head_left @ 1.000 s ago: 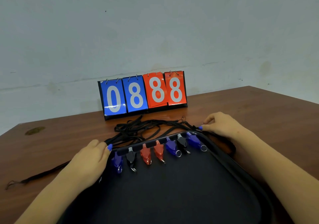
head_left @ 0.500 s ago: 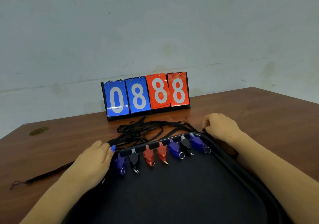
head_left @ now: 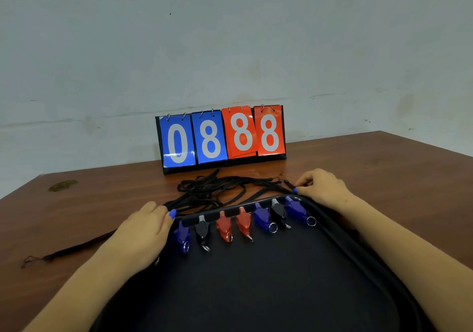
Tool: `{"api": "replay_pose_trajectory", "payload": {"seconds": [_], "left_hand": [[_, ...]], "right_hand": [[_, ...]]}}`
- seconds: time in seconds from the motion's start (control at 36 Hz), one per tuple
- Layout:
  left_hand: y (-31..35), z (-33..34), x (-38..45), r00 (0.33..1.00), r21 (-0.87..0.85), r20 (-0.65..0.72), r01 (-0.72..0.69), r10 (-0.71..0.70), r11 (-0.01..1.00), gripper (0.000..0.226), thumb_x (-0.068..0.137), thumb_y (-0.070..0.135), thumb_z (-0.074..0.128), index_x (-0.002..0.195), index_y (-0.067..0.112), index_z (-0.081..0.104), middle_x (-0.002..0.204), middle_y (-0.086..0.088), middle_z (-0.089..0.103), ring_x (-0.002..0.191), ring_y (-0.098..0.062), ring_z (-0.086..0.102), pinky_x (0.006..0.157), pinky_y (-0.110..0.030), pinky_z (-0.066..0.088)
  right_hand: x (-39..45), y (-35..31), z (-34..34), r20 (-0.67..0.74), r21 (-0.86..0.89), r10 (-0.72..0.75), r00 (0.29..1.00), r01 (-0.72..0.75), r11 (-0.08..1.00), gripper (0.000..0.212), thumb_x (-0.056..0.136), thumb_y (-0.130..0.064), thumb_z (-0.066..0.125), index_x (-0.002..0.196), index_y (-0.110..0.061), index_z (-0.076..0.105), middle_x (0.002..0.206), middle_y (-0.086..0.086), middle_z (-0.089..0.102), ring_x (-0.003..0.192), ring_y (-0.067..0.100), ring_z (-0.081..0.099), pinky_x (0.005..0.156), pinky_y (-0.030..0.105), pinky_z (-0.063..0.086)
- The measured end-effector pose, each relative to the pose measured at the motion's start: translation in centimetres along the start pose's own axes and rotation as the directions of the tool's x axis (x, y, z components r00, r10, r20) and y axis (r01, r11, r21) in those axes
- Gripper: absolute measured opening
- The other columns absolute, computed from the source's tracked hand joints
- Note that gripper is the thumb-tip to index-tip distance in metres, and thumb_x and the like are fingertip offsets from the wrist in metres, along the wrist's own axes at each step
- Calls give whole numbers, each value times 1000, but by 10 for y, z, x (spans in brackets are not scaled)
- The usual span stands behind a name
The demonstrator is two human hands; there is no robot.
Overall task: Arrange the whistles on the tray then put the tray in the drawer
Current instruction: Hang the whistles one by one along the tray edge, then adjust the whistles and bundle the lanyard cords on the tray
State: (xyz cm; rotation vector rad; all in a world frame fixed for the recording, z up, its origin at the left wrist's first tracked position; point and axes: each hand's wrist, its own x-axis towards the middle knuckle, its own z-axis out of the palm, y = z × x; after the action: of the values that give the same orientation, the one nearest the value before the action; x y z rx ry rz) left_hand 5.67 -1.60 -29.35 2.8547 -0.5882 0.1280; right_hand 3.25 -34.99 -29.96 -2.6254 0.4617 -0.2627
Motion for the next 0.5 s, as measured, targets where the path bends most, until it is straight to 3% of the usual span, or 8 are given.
{"api": "replay_pose_trajectory", "payload": {"seconds": [0.11,0.28,0.33,0.42,0.5], "left_hand": [[0,-1,0,1000,10,9,0,0,1000,30,100,33,24,76,25,40,83,6,41,75,-9,47,68,-24,33],[-1,0,2,1000,18,10,-2,2,1000,31,100,34,24,87,19,49,86,5,43,78,-10,49,68,-24,35],[-2,-1,2,1000,11,8,-5,5,1000,31,100,34,24,86,20,48,86,5,43,78,-10,49,68,-23,35],[-2,-1,1,1000,5,-1,-5,5,1000,30,100,34,24,77,24,40,82,7,40,78,-12,48,70,-24,34],[-3,1,-2,1000,58,-10,8,-7,998,28,100,35,22,93,23,47,91,6,43,90,-14,48,80,-24,38]], "right_hand": [[-3,-4,-5,-13,-56,31,999,-31,998,12,86,-19,56,80,-22,66,86,-6,67,82,12,61,80,35,53],[-4,-3,-13,-110,-115,66,992,-78,990,8,87,-23,56,78,-25,56,85,-5,62,87,16,57,94,40,43],[-4,-2,-17,-105,17,98,990,-97,995,14,86,-18,56,74,-24,57,81,-4,64,87,17,58,91,37,43],[-6,-8,-26,-97,407,108,989,-59,912,17,83,-6,60,71,-17,62,81,2,67,87,20,61,79,33,49],[-11,-13,-41,-195,569,128,973,6,822,16,81,0,63,92,-11,63,95,6,63,92,22,60,83,32,45]]}}
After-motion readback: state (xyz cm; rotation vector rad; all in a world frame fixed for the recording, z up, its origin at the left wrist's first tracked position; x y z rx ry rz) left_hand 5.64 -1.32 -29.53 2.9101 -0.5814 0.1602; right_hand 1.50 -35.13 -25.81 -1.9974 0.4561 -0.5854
